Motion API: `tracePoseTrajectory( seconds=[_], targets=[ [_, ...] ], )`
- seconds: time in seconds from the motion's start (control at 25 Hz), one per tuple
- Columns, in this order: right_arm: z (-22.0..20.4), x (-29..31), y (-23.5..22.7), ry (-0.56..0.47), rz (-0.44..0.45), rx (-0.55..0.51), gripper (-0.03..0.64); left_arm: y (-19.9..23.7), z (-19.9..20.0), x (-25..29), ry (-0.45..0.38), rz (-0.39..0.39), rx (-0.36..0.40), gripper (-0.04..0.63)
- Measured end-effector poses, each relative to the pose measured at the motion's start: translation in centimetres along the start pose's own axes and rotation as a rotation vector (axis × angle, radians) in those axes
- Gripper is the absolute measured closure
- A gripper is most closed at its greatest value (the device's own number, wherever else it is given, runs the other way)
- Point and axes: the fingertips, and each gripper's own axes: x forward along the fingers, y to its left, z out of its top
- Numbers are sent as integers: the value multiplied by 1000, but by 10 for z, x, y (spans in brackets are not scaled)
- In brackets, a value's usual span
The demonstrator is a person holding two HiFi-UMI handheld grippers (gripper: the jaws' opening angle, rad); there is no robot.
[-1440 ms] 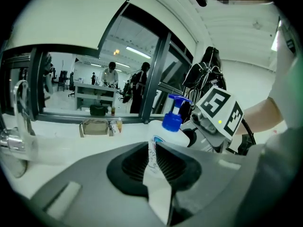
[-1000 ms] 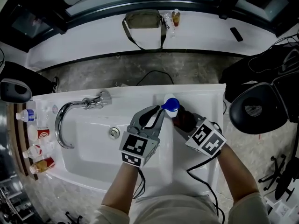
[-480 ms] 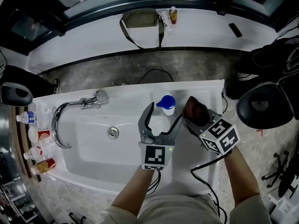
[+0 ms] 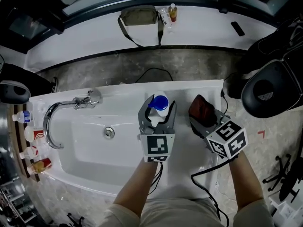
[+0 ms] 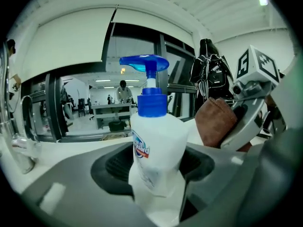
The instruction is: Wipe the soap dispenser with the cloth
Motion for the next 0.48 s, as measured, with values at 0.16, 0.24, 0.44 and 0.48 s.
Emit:
tracePoseTrajectory(
  seconds=[0.16, 0.24, 0.44, 0.48],
  targets=[
    [-1, -1, -2, 1, 0, 5, 538, 1, -2, 0, 22, -38, 16, 341],
    [0, -2, -2, 3, -3, -4, 538, -1, -2, -4, 40, -76, 15, 351],
    [26, -7, 10, -17, -1, -131, 538, -17, 36, -39, -31, -311, 5, 359],
    [36, -11, 16, -30, -2, -188, 538, -24, 47, -48, -42, -382, 18, 359]
  ],
)
